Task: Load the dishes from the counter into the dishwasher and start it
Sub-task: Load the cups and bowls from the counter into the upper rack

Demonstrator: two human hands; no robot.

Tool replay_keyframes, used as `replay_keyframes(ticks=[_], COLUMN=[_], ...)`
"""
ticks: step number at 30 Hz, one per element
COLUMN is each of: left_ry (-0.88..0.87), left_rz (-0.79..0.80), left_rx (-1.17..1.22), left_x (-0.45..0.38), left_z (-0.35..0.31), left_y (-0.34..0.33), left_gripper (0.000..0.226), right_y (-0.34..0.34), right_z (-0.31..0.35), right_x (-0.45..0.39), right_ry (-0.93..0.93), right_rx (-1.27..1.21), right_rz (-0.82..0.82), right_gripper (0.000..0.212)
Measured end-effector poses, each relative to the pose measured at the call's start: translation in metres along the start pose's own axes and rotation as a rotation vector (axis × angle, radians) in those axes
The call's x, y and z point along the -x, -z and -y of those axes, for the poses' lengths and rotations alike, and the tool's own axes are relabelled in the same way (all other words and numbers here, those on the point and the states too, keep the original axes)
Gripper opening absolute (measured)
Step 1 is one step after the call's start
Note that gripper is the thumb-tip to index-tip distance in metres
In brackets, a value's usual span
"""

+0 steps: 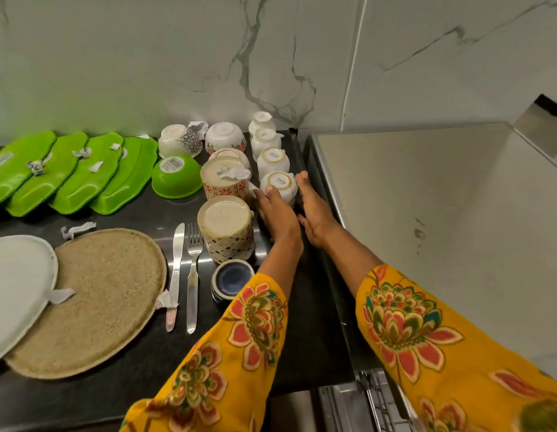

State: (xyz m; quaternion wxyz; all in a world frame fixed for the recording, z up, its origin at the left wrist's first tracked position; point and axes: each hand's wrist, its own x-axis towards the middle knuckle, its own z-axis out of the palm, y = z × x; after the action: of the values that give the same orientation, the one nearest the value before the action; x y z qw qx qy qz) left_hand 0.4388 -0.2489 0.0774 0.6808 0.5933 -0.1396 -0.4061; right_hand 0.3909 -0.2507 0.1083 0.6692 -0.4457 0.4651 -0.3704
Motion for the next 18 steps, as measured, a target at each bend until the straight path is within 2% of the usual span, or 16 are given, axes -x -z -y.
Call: replay_keyframes(ticks=[5, 13, 18], left_ry=[0.005, 0.045, 0.034], left_rz=[0.0, -0.003, 0.069], left_rx=[-0.081, -0.154, -0.107], left_x=[0.026, 0.113, 0.173], left_z=[0.011, 0.041, 0.064], left_y=[0.011, 0.033, 0.044], left_gripper=[0.05, 0.05, 0.054], right_y=[0.017, 0.054, 0.091], right_z=[-0.014, -0.042, -0.049], right_x=[0.025, 0.102, 0.164], right_ry=[0.023, 0.051, 0.089], right_rx=[0.05, 0.046, 0.038], right_rz=[-0.048, -0.091, -0.106], right_gripper=[0.043, 0.021, 0.028])
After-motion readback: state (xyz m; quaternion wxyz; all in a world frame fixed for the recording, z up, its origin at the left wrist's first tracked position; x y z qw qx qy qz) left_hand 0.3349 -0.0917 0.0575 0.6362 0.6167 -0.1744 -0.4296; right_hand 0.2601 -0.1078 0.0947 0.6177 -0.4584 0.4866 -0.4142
